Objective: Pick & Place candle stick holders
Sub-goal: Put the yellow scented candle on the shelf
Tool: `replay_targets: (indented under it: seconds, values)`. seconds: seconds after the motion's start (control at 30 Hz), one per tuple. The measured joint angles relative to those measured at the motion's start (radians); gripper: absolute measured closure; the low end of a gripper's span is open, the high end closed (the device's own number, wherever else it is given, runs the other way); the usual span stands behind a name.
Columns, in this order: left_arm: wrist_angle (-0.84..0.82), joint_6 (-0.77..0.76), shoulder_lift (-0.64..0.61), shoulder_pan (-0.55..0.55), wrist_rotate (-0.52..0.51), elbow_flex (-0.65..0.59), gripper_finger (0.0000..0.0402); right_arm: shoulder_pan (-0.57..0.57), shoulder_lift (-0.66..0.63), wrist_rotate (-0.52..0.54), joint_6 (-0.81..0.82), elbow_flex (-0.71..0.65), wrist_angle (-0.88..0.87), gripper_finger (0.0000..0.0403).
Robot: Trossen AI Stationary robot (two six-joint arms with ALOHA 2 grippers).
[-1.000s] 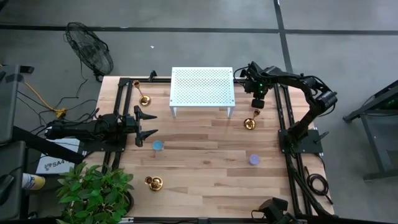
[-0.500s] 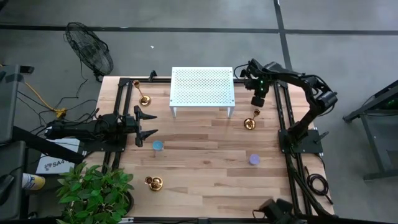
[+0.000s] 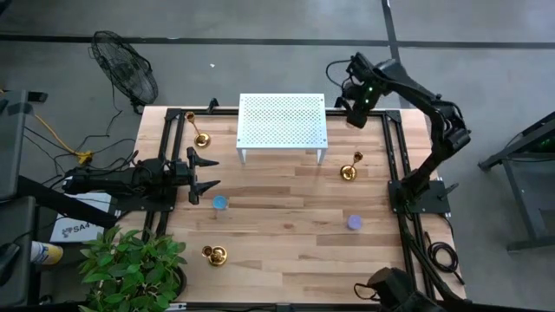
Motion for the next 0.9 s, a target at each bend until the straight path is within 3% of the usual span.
replay_targets:
  seconds: [0.27, 0.6, 0.9]
  values:
    - [0.000, 0.000, 0.000, 0.000, 0.000, 0.000, 0.0112, 0.037, 0.000, -0.022, 0.010, 0.160, -0.066, 0.0403]
    - [0.000, 0.000, 0.000, 0.000, 0.000, 0.000, 0.0112, 0.083, 0.009, -0.061, 0.047, 0.265, -0.076, 0.0403]
    - [0.000, 0.000, 0.000, 0.000, 0.000, 0.000, 0.0112, 0.146, 0.169, -0.075, 0.041, 0.425, -0.080, 0.0403]
